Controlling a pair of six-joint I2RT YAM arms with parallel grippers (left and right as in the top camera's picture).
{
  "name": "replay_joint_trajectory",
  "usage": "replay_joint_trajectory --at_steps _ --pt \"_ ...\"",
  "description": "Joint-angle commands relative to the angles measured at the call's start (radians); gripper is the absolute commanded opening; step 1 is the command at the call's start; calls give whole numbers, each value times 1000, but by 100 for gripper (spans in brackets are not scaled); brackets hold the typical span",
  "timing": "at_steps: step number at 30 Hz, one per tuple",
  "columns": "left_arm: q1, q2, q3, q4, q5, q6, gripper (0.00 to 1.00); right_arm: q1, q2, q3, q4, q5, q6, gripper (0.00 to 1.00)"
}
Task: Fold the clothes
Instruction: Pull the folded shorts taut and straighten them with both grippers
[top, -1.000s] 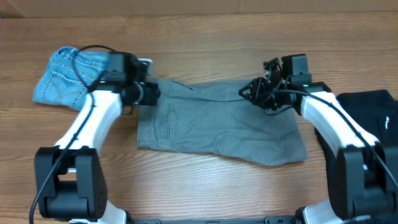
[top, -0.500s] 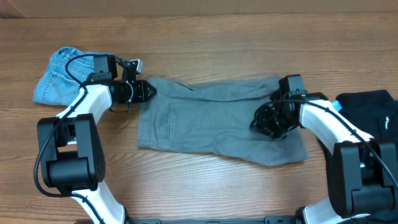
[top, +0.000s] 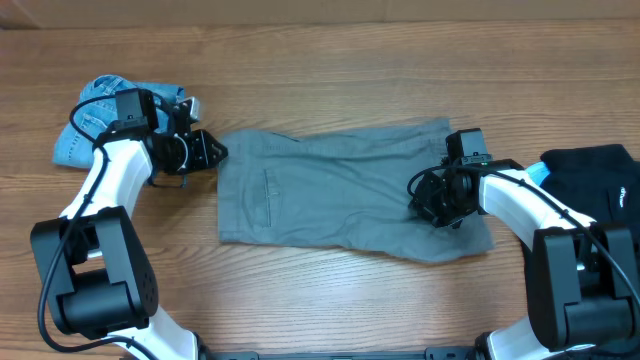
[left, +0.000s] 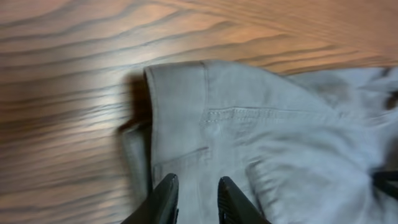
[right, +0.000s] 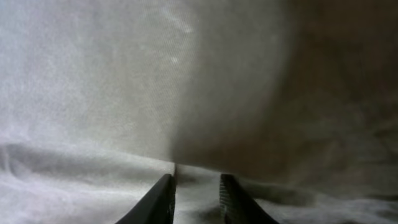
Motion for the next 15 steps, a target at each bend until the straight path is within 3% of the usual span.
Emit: replay_joint_trajectory --at_steps 1,5,7,9,12,15 --pt "10 -13 14 -10 -100 19 51 -3 4 -23 13 82 16 33" --pt "11 -21 18 -36 -80 19 50 -24 3 -20 12 80 7 34" --pt "10 -24 24 -64 19 21 46 -67 -13 -5 1 25 -60 31" --pt "1 -24 24 -106 122 47 34 -137 -60 19 -14 -94 -154 31" --pt "-33 -24 21 -179 136 109 18 -205 -108 31 -58 -129 -170 28" --pt "-108 -23 -31 -204 -11 138 11 -250 -105 29 -135 -72 -165 23"
